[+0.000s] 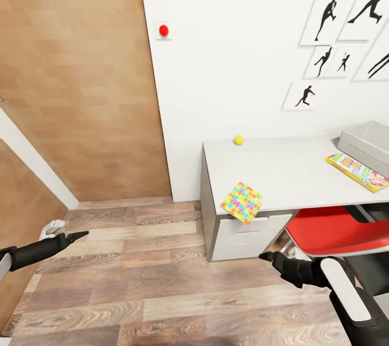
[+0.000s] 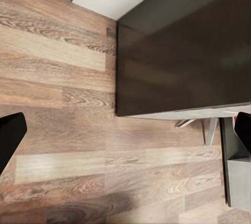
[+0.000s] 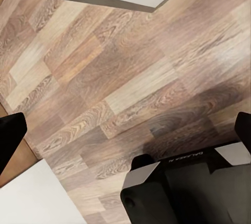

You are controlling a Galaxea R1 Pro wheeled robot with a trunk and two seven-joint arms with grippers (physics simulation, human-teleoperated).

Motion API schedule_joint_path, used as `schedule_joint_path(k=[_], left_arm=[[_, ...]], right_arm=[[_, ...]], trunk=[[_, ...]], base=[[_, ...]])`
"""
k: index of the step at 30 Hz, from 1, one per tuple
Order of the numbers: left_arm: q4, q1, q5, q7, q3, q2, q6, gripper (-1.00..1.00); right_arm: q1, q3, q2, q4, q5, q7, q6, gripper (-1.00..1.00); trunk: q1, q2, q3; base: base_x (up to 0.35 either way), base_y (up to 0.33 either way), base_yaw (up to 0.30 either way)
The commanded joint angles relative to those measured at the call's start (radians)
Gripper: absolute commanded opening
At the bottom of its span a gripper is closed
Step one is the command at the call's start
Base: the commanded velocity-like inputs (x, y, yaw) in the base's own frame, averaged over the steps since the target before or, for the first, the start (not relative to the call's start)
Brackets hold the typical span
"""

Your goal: Put all the toys in the child's room - the three board games (two on the bed and one on the table), the two jigsaw puzzles on the table, and the tennis ball on the table - inside the toy box on the table in the child's room.

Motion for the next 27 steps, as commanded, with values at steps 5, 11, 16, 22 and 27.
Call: schedule_joint_path(k=[5, 11, 16, 22, 27], left_arm=[[0.000, -0.001, 0.003, -0.002, 0.002, 0.000, 0.008, 1.00], [0.000, -0.001, 0.003, -0.001, 0.001, 0.000, 0.008, 1.00], [0.000, -0.001, 0.003, 0.000, 0.001, 0.000, 0.008, 1.00], [0.000, -0.001, 0.001, 0.001, 0.001, 0.000, 0.008, 1.00], [0.000, -0.001, 0.001, 0.003, 0.001, 0.000, 0.008, 1.00]], right_arm=[[-0.001, -0.001, 0.000, -0.001, -0.011, -0.009, 0.003, 1.00], [-0.001, -0.001, 0.000, 0.001, -0.011, -0.009, 0.003, 1.00], [-0.001, -0.002, 0.000, 0.000, -0.011, -0.010, 0.003, 1.00], [-0.001, -0.002, 0.000, 0.001, -0.012, -0.009, 0.003, 1.00], [-0.001, -0.002, 0.000, 0.000, -0.012, -0.009, 0.003, 1.00]], trunk=[[0.001, -0.002, 0.005], [0.001, -0.002, 0.006], [0.001, -0.002, 0.006], [0.001, -0.002, 0.006], [0.001, -0.002, 0.009]], base=[[-0.001, -0.001, 0.009], [0.000, 0.000, 0.003], [0.000, 0.000, 0.000], [0.000, -0.003, 0.000], [0.000, -0.161, 0.000]])
